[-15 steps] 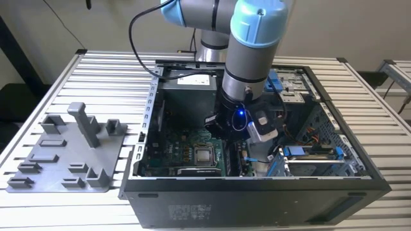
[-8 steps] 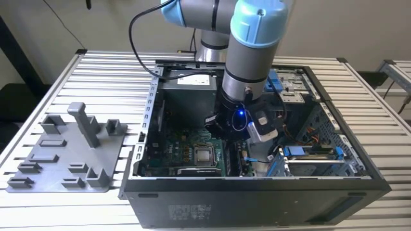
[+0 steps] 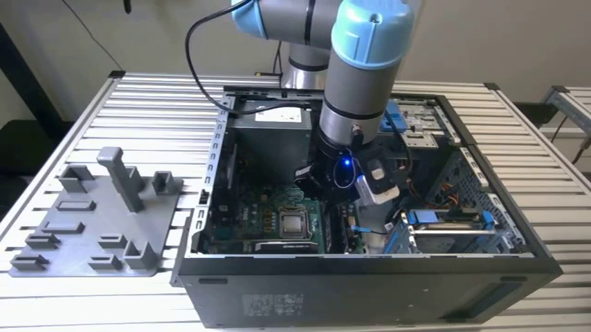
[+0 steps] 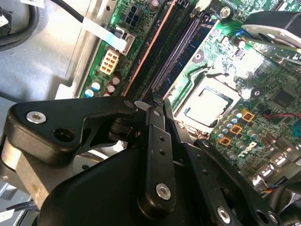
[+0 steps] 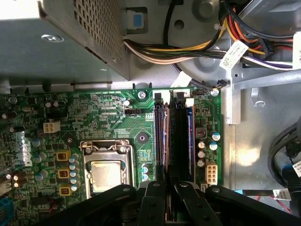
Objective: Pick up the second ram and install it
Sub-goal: 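Insert the second ram into the second slot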
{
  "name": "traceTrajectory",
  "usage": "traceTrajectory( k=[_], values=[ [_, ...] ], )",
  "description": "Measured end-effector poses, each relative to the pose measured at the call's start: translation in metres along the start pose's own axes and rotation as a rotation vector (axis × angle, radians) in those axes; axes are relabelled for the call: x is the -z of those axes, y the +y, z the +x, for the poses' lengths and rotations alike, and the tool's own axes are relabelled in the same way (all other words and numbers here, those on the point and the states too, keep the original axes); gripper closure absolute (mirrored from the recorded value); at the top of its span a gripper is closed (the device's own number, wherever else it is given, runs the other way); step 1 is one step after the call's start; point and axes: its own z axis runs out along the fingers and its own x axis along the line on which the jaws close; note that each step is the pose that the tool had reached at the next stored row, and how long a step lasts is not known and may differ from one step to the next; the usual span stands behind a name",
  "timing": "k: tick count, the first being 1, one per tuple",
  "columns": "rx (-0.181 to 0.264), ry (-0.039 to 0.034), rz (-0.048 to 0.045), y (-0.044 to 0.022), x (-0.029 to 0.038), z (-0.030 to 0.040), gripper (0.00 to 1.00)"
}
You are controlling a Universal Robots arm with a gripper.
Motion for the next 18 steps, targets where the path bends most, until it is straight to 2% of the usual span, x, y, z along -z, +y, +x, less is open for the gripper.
traceTrajectory(
  k=[5,8,11,18],
  values=[
    [0.001,0.0,-0.0001,0.0,0.0014,0.0,0.86],
    [0.002,-0.0001,0.0005,0.0,0.0052,0.0,0.86],
    [0.008,-0.0002,0.0003,0.0,0.0052,-0.0001,0.86],
    [0.056,-0.0008,0.0005,0.0001,0.0053,-0.0007,0.86]
  ],
)
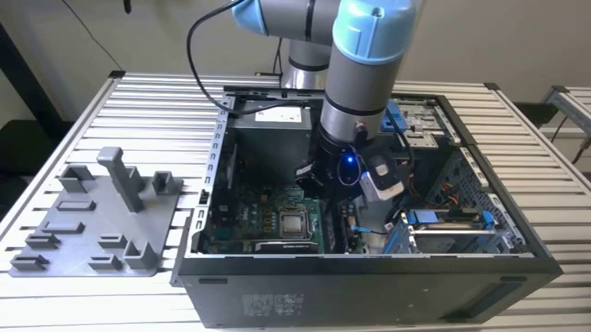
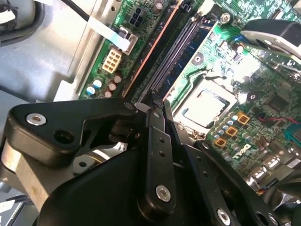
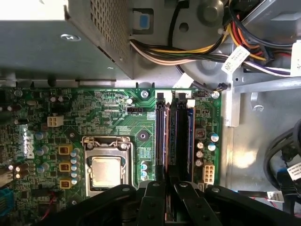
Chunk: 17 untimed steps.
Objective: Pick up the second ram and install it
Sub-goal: 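Insert the second ram into the second slot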
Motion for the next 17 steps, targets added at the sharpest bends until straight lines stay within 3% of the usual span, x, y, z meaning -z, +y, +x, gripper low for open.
traceTrajectory(
  k=[17],
  values=[
    [0.007,0.0,0.0002,-0.0003,-0.001,-0.0022,0.86]
  ],
)
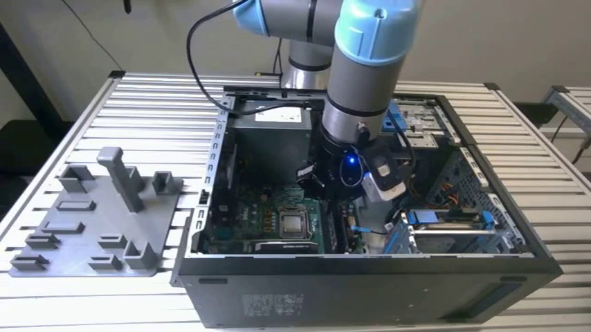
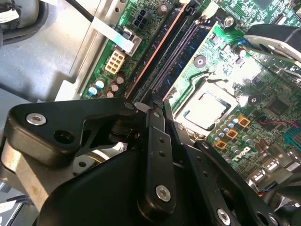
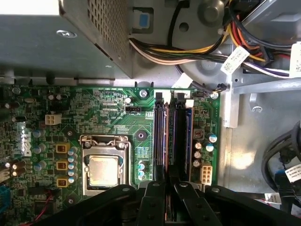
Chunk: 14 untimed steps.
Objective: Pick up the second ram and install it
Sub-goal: 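Insert the second ram into the second slot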
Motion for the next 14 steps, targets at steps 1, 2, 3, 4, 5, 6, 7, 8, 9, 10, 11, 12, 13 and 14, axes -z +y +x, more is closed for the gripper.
traceTrajectory(
  k=[1,2,3,4,5,6,7,8,9,10,11,12,13,14],
  values=[
    [0.0,0.0001,-0.0001,0.0,-0.0003,0.0,0.86],
    [0.0,0.0002,-0.0002,-0.0001,-0.0006,0.0,0.86],
    [0.0,0.0005,-0.0002,-0.0001,-0.0009,0.0,0.86],
    [0.0,0.001,-0.0003,0.0,-0.0014,0.0,0.86],
    [0.0,0.0019,-0.0001,-0.0001,-0.0017,0.0,0.86],
    [0.0,0.0028,0.0002,-0.0001,-0.0017,0.0,0.86],
    [0.0,0.003,0.0001,-0.0001,-0.0017,0.0,0.86],
    [0.0,0.0032,0.0002,-0.0001,-0.0017,0.0,0.86],
    [0.0,0.0036,0.0,-0.0001,-0.0018,0.0,0.86],
    [0.0,0.0037,-0.0001,-0.0001,-0.0019,0.0,0.86],
    [0.0,0.0037,0.0,-0.0001,-0.0018,0.0,0.86],
    [0.0,0.0037,-0.0001,-0.0001,-0.0019,0.0,0.86],
    [0.0,0.0037,0.0,-0.0001,-0.0018,0.0,0.86],
    [0.0,0.0037,0.0,-0.0001,-0.0019,0.0,0.86]
  ],
)
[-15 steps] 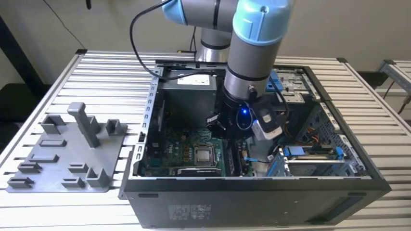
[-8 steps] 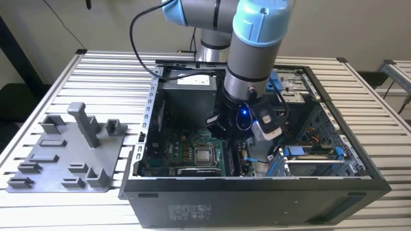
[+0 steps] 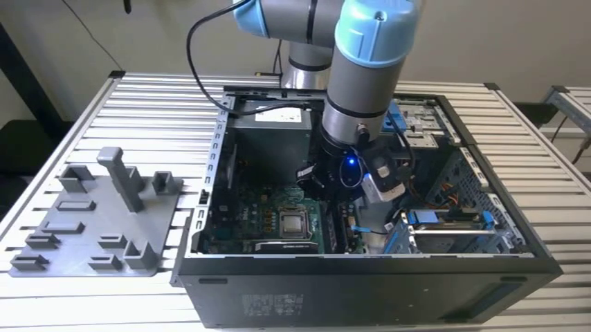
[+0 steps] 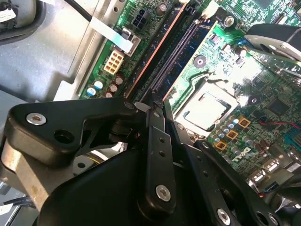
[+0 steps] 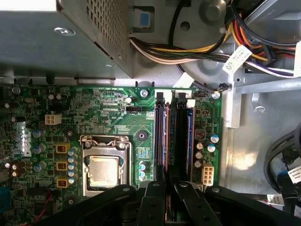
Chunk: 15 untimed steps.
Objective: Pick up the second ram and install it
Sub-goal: 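Insert the second ram into the second slot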
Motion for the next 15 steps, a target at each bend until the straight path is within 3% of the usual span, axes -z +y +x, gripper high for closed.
traceTrajectory(
  k=[15],
  values=[
    [-0.024,0.0004,-0.0004,0.0,-0.0024,0.0,0.86]
  ],
)
